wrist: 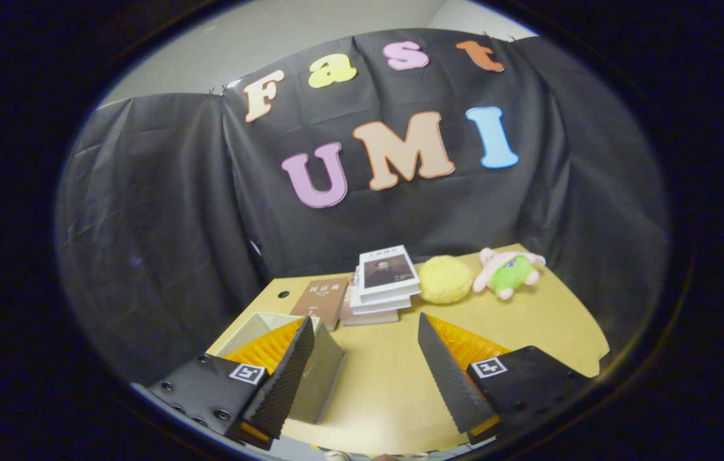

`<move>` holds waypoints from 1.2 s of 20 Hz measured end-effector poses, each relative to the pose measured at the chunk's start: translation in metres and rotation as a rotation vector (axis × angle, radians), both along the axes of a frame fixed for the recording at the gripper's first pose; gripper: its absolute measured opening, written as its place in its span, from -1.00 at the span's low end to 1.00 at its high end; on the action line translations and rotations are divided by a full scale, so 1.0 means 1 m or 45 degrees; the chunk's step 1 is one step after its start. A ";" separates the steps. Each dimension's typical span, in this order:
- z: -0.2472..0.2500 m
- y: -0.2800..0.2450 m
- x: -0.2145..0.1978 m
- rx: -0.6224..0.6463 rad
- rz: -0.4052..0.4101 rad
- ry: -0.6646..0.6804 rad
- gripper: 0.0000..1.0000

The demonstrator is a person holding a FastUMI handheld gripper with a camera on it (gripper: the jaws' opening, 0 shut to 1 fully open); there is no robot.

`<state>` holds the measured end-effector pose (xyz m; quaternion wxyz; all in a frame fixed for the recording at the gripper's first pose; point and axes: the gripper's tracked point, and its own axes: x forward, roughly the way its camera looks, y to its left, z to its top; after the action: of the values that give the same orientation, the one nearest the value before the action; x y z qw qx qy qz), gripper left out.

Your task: Open the storage box then place both shoes into the box .Put the left shoe in first, then the right shoe, with the right side of both shoes facing outward in a uniform manner.

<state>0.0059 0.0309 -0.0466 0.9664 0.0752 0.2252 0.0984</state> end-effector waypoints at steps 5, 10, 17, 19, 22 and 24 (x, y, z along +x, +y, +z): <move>0.030 -0.054 -0.004 -0.129 -0.062 -0.241 1.00; 0.053 -0.077 -0.012 -0.242 -0.076 -0.431 1.00; 0.056 -0.089 -0.015 -0.260 -0.095 -0.470 1.00; 0.059 -0.093 -0.016 -0.246 -0.108 -0.482 1.00; 0.061 -0.096 -0.016 -0.240 -0.129 -0.497 1.00; 0.065 -0.100 -0.015 -0.241 -0.141 -0.514 1.00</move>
<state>-0.0095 -0.0689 0.0188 0.9985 -0.0248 0.0312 0.0367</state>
